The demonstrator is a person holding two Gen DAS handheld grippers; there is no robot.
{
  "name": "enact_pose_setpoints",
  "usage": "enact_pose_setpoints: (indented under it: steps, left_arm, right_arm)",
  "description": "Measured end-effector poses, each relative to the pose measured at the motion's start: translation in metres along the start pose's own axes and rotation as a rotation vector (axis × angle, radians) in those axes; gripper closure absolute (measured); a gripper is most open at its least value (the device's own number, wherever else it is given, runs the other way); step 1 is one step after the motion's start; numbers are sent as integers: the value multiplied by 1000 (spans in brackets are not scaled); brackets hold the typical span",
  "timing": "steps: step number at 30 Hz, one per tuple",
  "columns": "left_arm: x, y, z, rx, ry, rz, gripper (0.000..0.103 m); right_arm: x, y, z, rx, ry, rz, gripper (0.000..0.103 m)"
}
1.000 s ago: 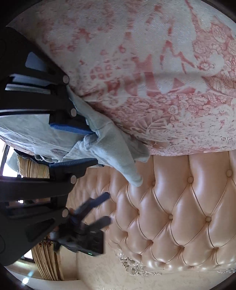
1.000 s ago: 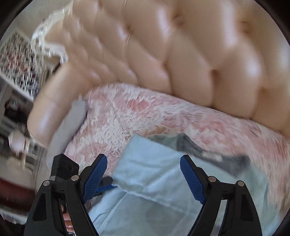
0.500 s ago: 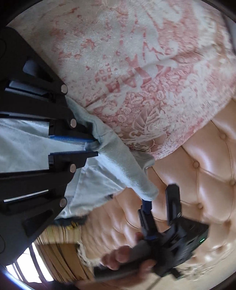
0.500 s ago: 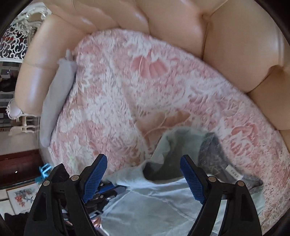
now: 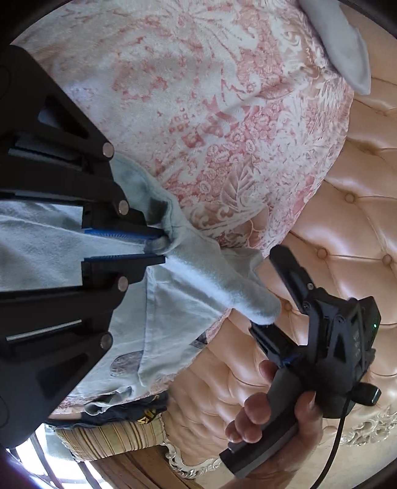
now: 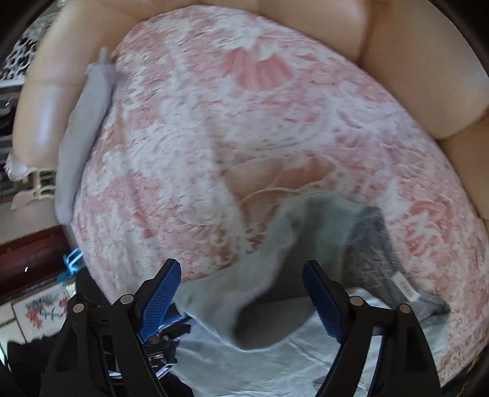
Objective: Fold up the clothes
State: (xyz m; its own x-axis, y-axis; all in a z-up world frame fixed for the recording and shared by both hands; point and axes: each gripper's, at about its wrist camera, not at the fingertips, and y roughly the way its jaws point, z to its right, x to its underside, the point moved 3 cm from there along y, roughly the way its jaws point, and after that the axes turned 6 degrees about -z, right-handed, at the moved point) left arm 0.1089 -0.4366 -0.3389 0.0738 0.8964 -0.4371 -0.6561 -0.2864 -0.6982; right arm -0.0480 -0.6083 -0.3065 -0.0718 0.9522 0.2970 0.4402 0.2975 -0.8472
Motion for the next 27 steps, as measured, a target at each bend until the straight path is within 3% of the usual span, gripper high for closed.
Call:
enact_pose_setpoints:
  steps: [1,2,4,6,7,11,13,14,17,23,25,26,27]
  left_arm:
    - [-1,-4,-4,9,-27,11,93]
    - [-3,-7,-9,20,-60,19,93]
    - [-8,-10,-14,41,-120,27,93]
    - [-13,-13,-23,63,-182,37,93]
    - [-15,-14,-28,80,-211,37,93]
    - [-19,-12,-44,132,-300,23,89]
    - [-18,-11,-52,154,-340,17,72]
    - [-18,-13,-57,174,-367,18,70]
    - [-18,-17,-66,244,-416,2,69]
    - [-15,-41,-81,288,-463,-2,69]
    - [-18,-47,-83,309,-470,8,69]
    - [-21,-45,-83,333,-480,3,69]
    - [-24,-42,-85,359,-508,-11,69]
  right_arm:
    - [1,-1,-6,-37,-27,2,36]
    - [0,-5,-13,-81,-56,19,54]
    - [-2,-12,-20,-144,-92,57,65]
    - [-6,-19,-22,-187,-107,99,88]
    - [-9,-22,-19,-194,-100,123,92]
    - [-22,-15,-3,-203,-62,184,95]
    - [-25,-9,9,-197,-28,211,95]
    - [-26,-7,13,-196,-22,235,95]
    - [-28,-2,22,-188,-11,304,95]
    - [-30,-3,28,-132,-34,412,93]
    - [-30,-5,31,-137,-21,417,87]
    - [-30,-7,32,-131,-20,427,79]
    - [-28,-11,33,-123,-15,448,65]
